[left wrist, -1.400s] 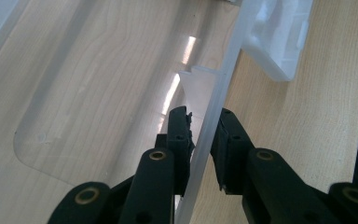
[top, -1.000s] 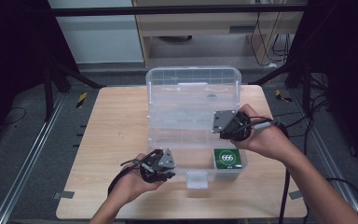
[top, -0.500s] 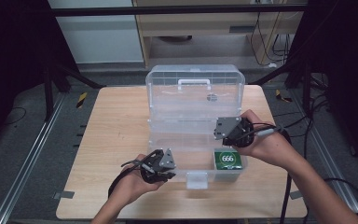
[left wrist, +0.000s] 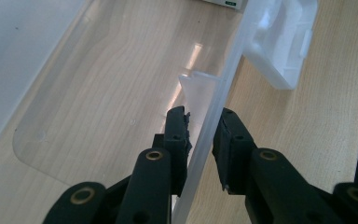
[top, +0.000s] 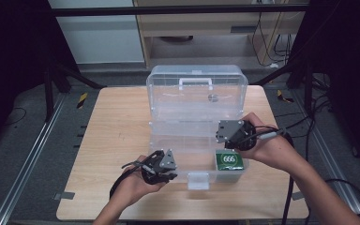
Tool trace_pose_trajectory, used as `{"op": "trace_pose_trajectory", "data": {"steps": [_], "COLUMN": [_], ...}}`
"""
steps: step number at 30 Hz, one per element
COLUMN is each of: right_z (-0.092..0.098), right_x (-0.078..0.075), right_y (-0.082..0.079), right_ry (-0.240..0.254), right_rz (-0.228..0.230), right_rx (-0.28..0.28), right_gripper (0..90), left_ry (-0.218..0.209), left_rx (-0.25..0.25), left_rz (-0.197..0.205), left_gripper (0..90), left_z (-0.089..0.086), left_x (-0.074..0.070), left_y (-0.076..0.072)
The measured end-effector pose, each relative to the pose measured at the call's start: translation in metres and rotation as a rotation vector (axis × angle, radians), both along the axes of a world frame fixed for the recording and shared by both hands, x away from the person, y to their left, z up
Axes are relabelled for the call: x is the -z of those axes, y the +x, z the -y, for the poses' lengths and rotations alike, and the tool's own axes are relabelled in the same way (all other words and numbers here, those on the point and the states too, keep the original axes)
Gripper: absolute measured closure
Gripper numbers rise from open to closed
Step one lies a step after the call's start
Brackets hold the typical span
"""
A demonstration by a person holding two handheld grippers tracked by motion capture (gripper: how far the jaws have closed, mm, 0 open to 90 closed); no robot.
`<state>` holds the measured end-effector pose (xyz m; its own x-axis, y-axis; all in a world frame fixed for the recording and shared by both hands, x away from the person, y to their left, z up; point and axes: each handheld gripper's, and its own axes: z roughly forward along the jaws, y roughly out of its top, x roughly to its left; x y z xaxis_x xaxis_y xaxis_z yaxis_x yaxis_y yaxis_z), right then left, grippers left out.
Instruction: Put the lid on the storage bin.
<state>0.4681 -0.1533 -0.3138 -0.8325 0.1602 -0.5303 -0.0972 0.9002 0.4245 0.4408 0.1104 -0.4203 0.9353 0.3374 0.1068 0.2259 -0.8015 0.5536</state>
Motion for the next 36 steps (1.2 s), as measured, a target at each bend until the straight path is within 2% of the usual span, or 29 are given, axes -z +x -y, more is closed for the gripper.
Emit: {"op": "trace_pose_trajectory", "data": {"steps": [7,11,15,29,30,33,34,35,36], "right_z": [0.002,0.005,0.005,0.008,0.008,0.008,0.008,0.008,0.008], "right_x": [0.002,0.003,0.005,0.010,0.011,0.012,0.012,0.013,0.013], "right_y": [-0.003,-0.004,-0.007,-0.017,-0.017,-0.019,-0.019,-0.019,-0.020], "right_ry": [0.014,0.017,0.012,0.021,0.021,0.020,0.021,0.022,0.022], "right_rz": [0.006,0.019,0.023,-0.003,-0.005,-0.008,-0.009,-0.011,-0.011], "right_rx": [0.005,0.009,0.006,-0.013,-0.013,-0.017,-0.017,-0.017,-0.020], "right_gripper": [85.4,84.7,84.9,85.1,85.1,85.1,85.1,85.1,85.1], "left_ry": [0.009,-0.017,-0.018,-0.022,-0.010,-0.014,-0.023,-0.021,-0.010], "left_rx": [0.008,-0.005,-0.001,-0.014,0.010,0.015,-0.018,-0.016,0.009], "left_rz": [0.012,0.004,0.006,0.011,0.033,0.033,0.012,0.013,0.036], "left_gripper": [75.1,75.3,75.3,74.6,74.5,74.4,74.3,74.3,74.2], "left_z": [0.001,0.003,0.003,0.004,0.004,0.004,0.004,0.004,0.004], "left_x": [0.000,0.001,0.001,0.002,0.001,0.001,0.002,0.002,0.001], "left_y": [0.000,-0.003,-0.002,-0.006,-0.003,-0.003,-0.006,-0.006,-0.004]}}
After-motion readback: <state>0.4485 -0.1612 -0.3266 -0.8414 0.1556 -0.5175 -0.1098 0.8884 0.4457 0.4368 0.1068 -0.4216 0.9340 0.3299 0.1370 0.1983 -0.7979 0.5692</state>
